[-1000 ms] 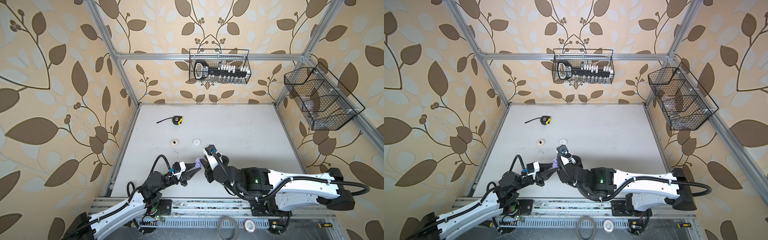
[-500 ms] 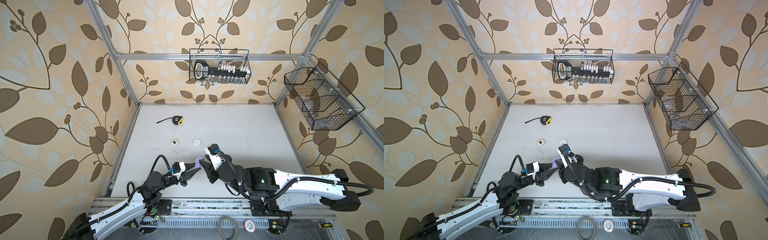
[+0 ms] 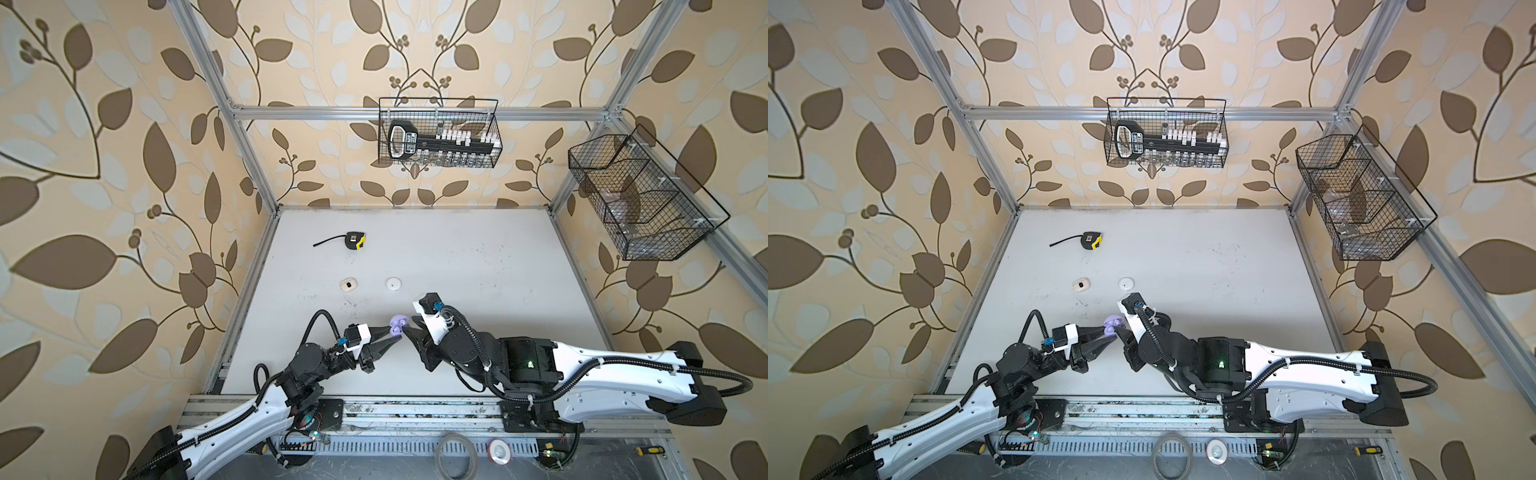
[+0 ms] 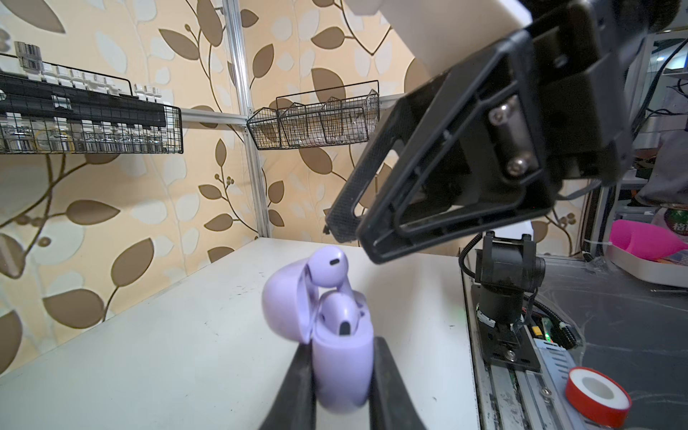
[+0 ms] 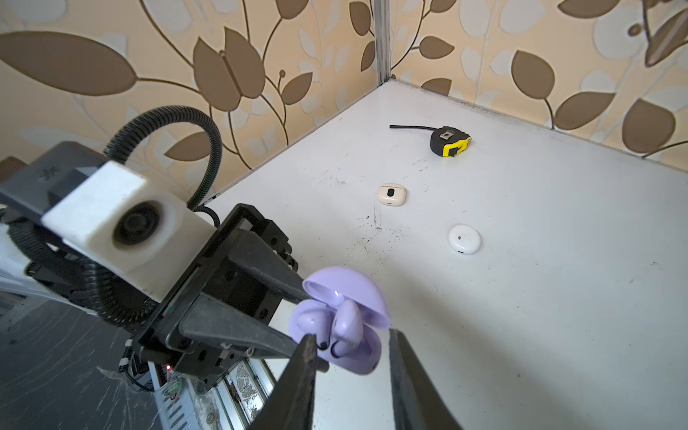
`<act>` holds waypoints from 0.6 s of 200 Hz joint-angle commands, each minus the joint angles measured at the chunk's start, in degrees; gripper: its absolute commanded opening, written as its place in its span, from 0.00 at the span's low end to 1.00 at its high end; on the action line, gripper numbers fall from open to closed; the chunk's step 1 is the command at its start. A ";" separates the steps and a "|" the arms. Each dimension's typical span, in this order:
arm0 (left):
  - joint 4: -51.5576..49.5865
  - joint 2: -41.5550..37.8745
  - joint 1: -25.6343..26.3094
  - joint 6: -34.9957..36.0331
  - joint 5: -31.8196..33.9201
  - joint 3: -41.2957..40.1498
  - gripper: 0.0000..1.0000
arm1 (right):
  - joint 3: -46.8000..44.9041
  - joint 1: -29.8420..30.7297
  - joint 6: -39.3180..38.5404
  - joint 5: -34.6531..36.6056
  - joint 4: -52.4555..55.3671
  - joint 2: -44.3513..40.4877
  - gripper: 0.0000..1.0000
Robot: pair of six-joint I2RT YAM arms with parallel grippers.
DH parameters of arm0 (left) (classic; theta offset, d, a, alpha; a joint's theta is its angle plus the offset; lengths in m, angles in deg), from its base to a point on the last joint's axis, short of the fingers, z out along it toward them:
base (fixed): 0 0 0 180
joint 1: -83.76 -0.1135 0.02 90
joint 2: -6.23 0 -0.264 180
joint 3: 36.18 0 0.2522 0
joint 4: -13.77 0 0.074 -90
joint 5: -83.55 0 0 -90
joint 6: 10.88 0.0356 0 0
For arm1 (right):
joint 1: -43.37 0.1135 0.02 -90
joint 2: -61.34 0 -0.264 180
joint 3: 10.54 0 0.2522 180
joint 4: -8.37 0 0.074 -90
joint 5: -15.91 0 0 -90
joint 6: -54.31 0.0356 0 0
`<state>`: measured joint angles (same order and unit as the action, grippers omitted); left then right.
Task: Insert wireless bluetooth earbuds into charging case
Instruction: Insert the wireless bluetooth earbud into the charging case.
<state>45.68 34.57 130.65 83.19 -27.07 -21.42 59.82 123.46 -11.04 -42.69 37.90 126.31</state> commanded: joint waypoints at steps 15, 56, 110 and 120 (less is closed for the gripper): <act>3.37 -0.48 0.13 0.41 -0.56 1.91 0.00 | -0.31 -0.37 0.41 -1.76 -1.90 1.45 0.34; 3.37 -0.56 0.13 0.41 -0.74 1.96 0.00 | -0.24 -1.20 0.46 -2.11 -2.87 2.18 0.33; 3.29 -0.65 0.13 0.42 -0.60 1.95 0.00 | 0.09 -1.09 0.58 -1.71 -3.05 2.90 0.25; 3.20 -0.65 0.13 0.32 -0.48 2.04 0.00 | -0.06 -0.87 0.81 -1.19 -2.92 3.13 0.23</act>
<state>45.64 34.57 130.65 83.19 -27.05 -21.42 59.82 122.43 -10.80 -44.53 35.47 128.61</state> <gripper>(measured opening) 0.215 0.254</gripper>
